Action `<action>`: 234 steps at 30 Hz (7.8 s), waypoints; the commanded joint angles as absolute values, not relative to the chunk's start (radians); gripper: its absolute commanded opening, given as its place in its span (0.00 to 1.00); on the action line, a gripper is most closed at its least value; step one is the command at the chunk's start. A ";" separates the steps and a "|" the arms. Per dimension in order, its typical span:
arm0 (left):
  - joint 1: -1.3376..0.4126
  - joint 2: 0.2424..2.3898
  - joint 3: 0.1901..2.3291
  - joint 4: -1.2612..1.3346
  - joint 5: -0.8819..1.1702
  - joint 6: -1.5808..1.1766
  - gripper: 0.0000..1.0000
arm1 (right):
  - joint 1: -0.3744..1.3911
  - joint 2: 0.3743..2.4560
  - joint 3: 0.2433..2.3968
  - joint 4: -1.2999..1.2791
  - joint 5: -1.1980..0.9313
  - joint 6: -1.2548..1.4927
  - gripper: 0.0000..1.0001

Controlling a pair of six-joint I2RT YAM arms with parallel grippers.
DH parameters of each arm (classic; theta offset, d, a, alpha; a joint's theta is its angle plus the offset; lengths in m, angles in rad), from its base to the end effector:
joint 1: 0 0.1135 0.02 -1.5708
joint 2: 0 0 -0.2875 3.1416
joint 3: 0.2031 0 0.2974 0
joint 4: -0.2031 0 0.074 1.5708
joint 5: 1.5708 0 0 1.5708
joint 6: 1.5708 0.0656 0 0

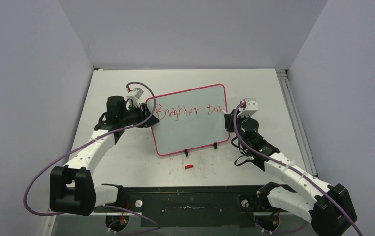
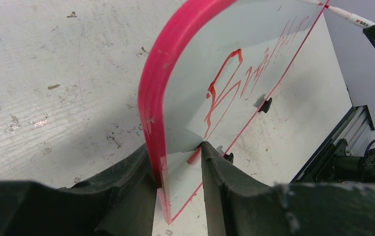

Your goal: Write a sentence on the whiteboard

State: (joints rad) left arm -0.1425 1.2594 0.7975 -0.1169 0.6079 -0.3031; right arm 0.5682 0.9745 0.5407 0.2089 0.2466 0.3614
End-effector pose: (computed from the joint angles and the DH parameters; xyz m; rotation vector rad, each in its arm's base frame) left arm 0.3178 -0.0834 0.2411 0.1902 2.1604 -0.9097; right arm 0.2465 0.1384 0.2527 -0.0089 1.8107 0.4442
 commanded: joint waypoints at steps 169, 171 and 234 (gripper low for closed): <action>-0.139 1.231 0.828 -0.074 0.618 -0.298 0.33 | 0.572 0.976 0.520 0.250 0.331 0.331 0.05; -0.139 1.232 0.828 -0.074 0.618 -0.298 0.34 | 0.572 0.970 0.515 0.242 0.340 0.333 0.05; -0.140 1.205 0.829 -0.097 0.634 -0.305 0.34 | 0.866 1.063 0.576 0.392 0.075 0.461 0.05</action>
